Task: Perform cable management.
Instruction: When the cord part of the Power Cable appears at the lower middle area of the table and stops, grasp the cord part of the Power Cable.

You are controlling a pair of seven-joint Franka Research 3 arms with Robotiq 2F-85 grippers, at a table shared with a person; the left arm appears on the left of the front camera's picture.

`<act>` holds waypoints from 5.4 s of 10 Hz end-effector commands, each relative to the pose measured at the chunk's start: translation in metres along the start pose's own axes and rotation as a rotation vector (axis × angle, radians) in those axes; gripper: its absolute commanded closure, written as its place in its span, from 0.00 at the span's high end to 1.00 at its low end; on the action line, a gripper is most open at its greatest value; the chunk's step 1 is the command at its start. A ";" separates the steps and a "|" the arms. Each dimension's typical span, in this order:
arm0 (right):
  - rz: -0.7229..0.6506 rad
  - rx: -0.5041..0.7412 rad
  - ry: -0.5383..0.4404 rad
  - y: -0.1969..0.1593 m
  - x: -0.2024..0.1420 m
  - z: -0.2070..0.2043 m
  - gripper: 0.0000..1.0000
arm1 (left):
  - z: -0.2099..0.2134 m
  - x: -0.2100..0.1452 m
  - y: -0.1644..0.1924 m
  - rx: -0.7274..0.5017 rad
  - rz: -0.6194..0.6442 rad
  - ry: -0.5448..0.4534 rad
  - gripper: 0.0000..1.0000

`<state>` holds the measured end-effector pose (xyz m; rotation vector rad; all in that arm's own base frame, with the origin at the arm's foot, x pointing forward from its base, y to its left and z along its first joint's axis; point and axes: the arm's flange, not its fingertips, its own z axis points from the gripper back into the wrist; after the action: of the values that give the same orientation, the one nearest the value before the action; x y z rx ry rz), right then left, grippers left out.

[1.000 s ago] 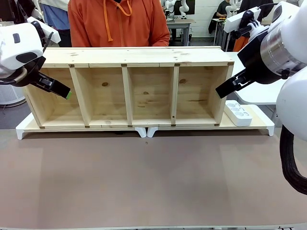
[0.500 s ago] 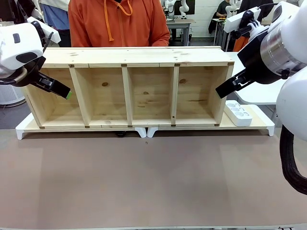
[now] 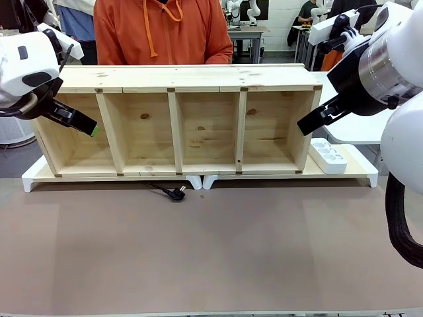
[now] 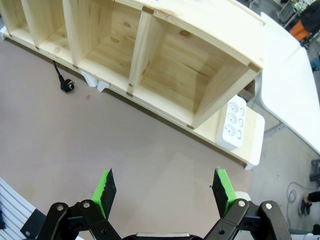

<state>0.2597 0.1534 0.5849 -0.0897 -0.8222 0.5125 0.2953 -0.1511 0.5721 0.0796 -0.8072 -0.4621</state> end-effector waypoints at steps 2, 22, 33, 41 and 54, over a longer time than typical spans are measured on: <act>0.008 -0.001 0.007 0.001 -0.001 0.000 1.00 | 0.002 -0.001 0.000 0.009 -0.009 0.008 1.00; 0.008 -0.001 0.007 0.001 -0.001 0.000 1.00 | 0.002 -0.001 0.000 0.009 -0.009 0.008 1.00; 0.008 -0.001 0.007 0.001 -0.001 0.000 1.00 | 0.002 -0.001 0.000 0.009 -0.009 0.008 1.00; 0.375 0.195 0.079 0.068 0.069 -0.038 1.00 | 0.002 -0.001 0.000 0.009 -0.009 0.008 1.00; 0.674 0.604 0.065 0.162 0.083 -0.179 1.00 | 0.002 -0.001 0.000 0.009 -0.009 0.008 1.00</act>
<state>0.3599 0.3518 0.4754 0.1488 -0.5371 1.3241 0.2947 -0.1514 0.5723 0.0785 -0.8078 -0.4636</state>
